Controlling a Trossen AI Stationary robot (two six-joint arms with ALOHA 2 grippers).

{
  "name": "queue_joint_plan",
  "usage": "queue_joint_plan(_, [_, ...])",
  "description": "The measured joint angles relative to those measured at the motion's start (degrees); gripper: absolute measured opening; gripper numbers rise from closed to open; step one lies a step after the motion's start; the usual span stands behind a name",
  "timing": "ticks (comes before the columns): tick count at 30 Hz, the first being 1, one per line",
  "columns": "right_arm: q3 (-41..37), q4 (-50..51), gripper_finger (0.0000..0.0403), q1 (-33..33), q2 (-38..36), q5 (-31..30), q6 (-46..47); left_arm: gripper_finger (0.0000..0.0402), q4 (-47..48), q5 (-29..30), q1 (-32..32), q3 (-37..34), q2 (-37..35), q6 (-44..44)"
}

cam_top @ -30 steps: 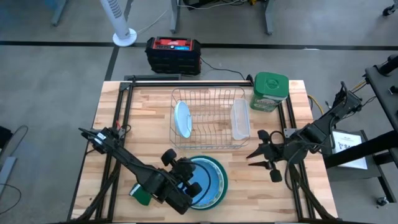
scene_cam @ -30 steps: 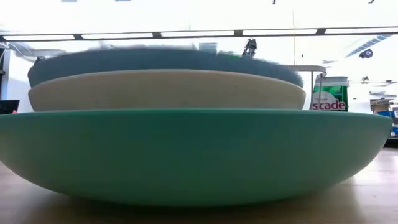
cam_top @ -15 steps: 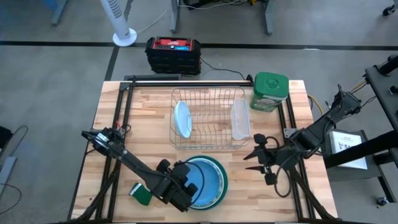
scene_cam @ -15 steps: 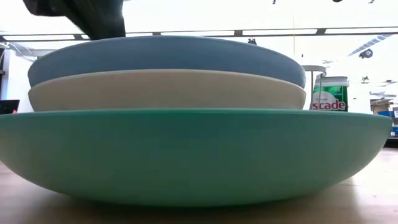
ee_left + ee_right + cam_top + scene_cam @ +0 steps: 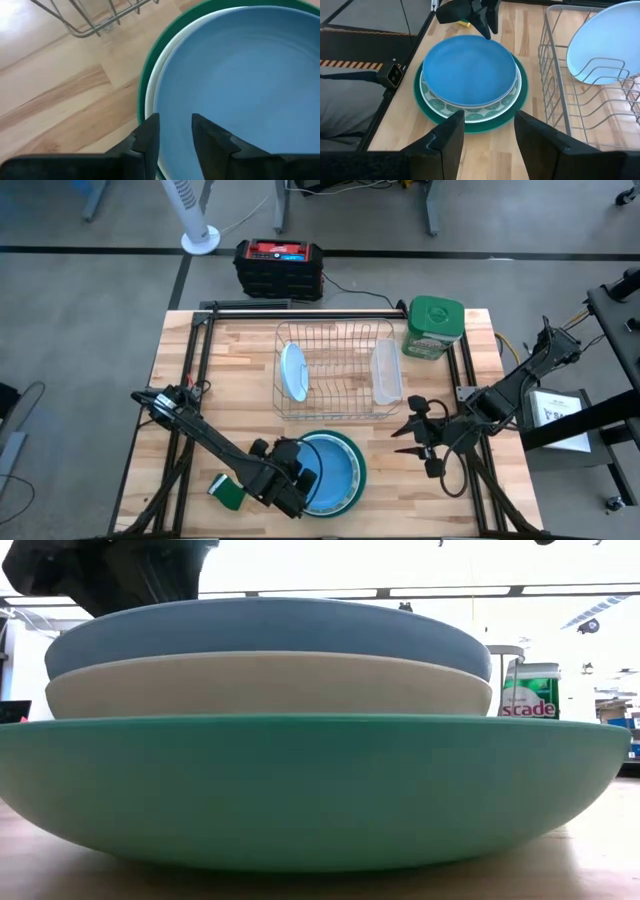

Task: Sort dishes
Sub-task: Put the blue plate in the dish rack

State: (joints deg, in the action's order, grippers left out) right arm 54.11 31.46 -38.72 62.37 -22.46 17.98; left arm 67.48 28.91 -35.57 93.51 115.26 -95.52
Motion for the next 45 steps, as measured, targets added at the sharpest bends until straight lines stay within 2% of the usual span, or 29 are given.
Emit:
queue_joint_plan(9, [0.0,0.0,0.0162,0.0,0.0,0.0,0.0,0.0107,-1.7,-1.5,0.7,-3.2,0.0,-0.1])
queue_joint_plan(27, [0.0,0.0,0.0167,0.0,0.0,0.0,-0.1,0.0107,-3.0,-1.5,0.9,-3.5,0.0,0.5])
queue_joint_plan(38, [0.0,0.0,0.0166,0.0,0.0,0.0,-0.3,0.0107,-5.4,-2.6,1.0,-6.0,0.0,0.5])
queue_joint_plan(41, [0.0,0.0,0.0167,0.0,0.0,0.0,-0.3,0.0098,-5.4,-2.6,1.0,-6.0,0.0,0.5])
queue_joint_plan(45, [0.0,0.0,0.0162,0.0,0.0,0.0,-0.3,0.0064,-5.4,-2.6,1.2,-6.0,0.0,0.5])
